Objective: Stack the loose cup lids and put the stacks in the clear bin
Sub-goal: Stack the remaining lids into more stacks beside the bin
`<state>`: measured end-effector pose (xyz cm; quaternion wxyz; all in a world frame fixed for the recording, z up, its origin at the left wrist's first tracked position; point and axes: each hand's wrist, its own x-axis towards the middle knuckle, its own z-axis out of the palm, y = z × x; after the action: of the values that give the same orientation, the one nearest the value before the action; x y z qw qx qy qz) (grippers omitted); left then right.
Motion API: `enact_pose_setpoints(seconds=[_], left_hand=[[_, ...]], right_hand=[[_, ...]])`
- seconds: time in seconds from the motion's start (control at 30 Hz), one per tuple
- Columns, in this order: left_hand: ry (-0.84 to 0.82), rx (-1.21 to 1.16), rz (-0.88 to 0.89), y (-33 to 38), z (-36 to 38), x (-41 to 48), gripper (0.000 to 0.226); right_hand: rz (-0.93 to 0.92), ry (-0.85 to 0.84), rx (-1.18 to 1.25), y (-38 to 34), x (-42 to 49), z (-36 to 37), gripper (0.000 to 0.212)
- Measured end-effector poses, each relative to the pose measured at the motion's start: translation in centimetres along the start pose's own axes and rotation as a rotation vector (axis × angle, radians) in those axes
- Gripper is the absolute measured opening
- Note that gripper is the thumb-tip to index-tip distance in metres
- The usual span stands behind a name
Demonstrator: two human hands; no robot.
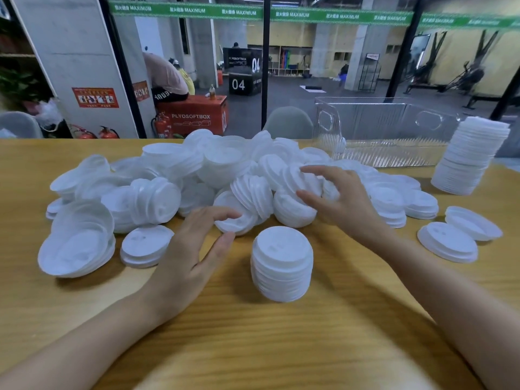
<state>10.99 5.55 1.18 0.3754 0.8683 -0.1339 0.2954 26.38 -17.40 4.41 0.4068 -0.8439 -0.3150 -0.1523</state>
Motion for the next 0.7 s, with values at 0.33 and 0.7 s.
enact_pose_setpoints(seconds=[0.33, 0.7], left_hand=[[-0.033, -0.005, -0.005, 0.4, -0.3, -0.1, 0.027], [-0.054, 0.036, 0.04, 0.4, -0.3, -0.2, 0.026]], right_hand=[[-0.102, -0.36, 0.162, -3.3, -5.2, -1.3, 0.042], [-0.18, -0.387, 0.115, -3.4, -5.6, -1.2, 0.044]])
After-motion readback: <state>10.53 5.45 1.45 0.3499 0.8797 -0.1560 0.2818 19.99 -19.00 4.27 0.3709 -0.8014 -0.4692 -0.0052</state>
